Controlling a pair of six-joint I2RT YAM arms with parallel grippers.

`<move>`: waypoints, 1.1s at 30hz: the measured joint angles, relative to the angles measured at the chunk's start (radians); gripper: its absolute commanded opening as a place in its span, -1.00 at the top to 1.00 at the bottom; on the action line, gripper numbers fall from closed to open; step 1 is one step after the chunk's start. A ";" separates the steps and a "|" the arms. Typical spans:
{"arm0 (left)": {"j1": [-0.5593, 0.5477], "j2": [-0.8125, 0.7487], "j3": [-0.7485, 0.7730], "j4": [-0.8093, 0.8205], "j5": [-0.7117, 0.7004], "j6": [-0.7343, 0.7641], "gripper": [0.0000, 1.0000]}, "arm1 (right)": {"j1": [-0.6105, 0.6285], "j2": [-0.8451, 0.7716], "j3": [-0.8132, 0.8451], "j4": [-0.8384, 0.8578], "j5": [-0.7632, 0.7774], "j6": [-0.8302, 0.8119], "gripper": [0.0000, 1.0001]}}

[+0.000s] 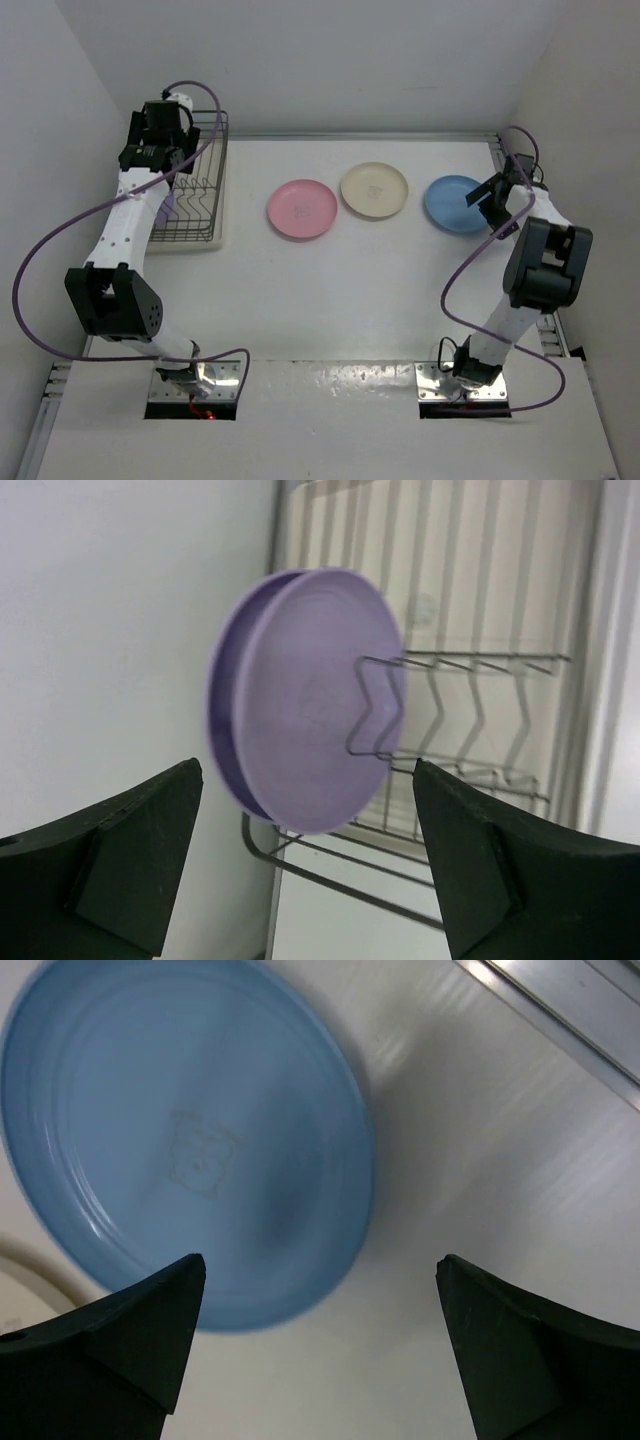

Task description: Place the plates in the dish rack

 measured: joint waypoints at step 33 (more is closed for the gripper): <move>-0.276 -0.115 -0.059 -0.257 0.569 0.028 -0.97 | 0.404 -0.667 -0.220 0.120 0.075 -0.263 1.00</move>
